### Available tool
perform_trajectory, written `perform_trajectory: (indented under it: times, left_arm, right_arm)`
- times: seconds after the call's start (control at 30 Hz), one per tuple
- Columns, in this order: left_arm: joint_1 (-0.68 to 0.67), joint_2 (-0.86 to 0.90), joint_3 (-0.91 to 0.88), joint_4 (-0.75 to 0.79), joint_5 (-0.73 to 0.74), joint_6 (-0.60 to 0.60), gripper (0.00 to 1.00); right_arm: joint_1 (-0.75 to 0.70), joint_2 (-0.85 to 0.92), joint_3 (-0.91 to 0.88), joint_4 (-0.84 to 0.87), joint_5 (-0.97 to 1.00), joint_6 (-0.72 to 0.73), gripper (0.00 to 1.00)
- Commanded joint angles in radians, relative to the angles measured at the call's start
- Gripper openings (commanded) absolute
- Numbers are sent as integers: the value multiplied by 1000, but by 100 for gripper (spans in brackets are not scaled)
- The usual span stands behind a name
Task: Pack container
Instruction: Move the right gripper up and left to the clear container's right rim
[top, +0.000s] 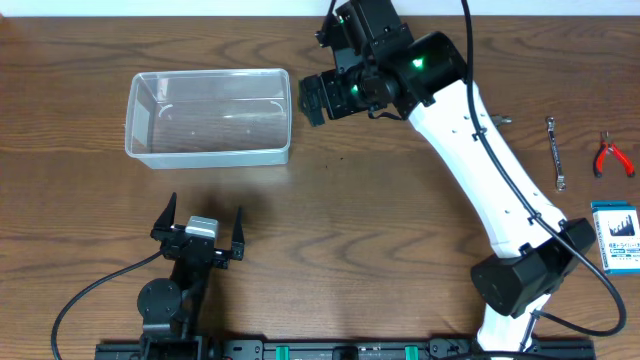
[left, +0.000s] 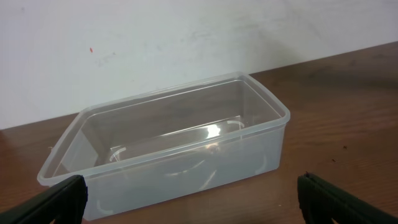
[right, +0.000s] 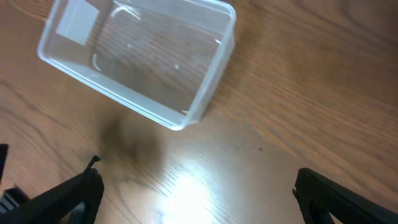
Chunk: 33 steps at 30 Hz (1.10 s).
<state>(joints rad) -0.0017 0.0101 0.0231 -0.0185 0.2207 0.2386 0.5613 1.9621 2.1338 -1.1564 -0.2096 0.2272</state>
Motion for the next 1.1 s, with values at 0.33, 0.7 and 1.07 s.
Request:
perform_trajectory:
  times: [0.33, 0.7, 1.07]
  left_arm:
    - [3, -6, -19, -33, 3, -5, 98]
    - [3, -6, -19, -33, 3, -5, 98]
    - [3, -6, -19, -33, 3, -5, 98]
  right_arm:
    - [15, 189, 127, 37, 54, 90, 99]
    - [61, 341, 245, -97, 116, 143, 99]
    - [129, 386, 245, -119, 200, 121, 99]
